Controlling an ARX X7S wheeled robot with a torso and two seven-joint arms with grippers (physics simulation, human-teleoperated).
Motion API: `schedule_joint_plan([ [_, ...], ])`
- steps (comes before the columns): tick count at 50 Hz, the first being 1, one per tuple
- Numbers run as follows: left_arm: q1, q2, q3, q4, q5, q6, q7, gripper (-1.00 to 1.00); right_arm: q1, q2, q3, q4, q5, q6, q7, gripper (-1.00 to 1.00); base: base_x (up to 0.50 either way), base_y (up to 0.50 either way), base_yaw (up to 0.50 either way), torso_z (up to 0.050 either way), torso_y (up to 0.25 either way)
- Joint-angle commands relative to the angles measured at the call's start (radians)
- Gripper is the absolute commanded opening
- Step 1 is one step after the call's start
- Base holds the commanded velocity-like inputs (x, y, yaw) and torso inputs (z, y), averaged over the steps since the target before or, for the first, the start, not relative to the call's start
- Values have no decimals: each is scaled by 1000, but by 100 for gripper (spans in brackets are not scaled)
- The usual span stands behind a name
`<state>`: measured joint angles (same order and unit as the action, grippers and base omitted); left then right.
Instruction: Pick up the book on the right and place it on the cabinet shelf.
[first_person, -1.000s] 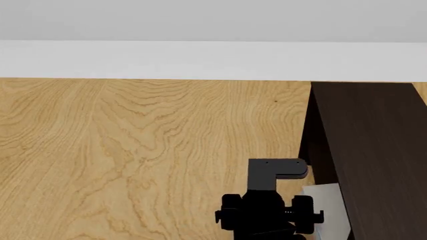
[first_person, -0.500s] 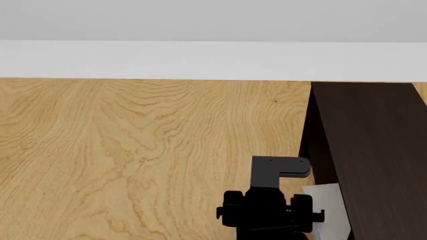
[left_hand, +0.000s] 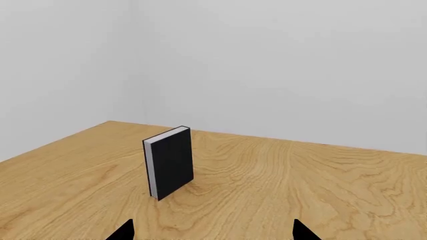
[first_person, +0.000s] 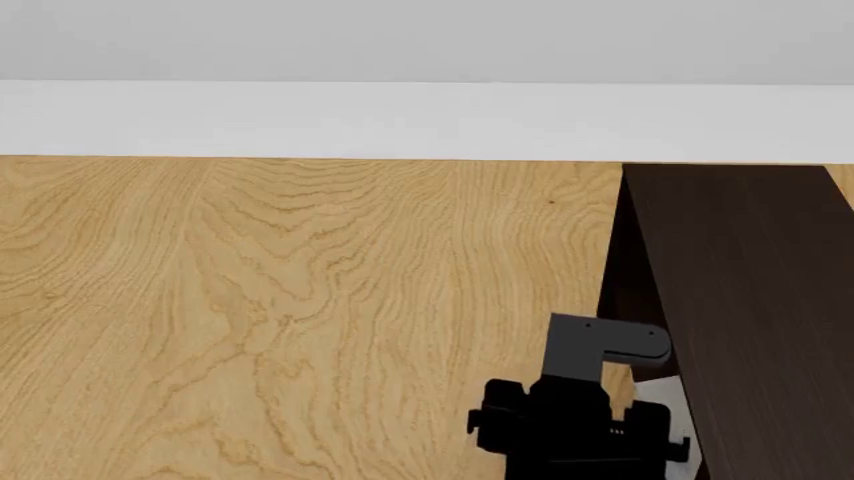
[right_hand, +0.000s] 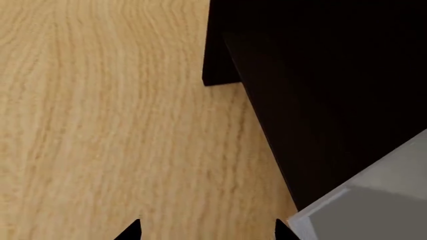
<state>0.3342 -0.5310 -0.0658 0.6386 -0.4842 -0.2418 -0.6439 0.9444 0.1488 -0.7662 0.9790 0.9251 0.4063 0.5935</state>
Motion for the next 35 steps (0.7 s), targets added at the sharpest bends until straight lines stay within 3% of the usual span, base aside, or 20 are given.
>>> schedule_joint_plan([
  [1,0,1,1,-5,0,7,3,100,-31,91,55,-30,-163,92,121,100,-8,-8,-10,0,0],
  [35,-11,-13,9,27,-7,-21,-11,100,-73,64,-7,-184,-162,124,46,100,-2,-1,-7,0,1],
])
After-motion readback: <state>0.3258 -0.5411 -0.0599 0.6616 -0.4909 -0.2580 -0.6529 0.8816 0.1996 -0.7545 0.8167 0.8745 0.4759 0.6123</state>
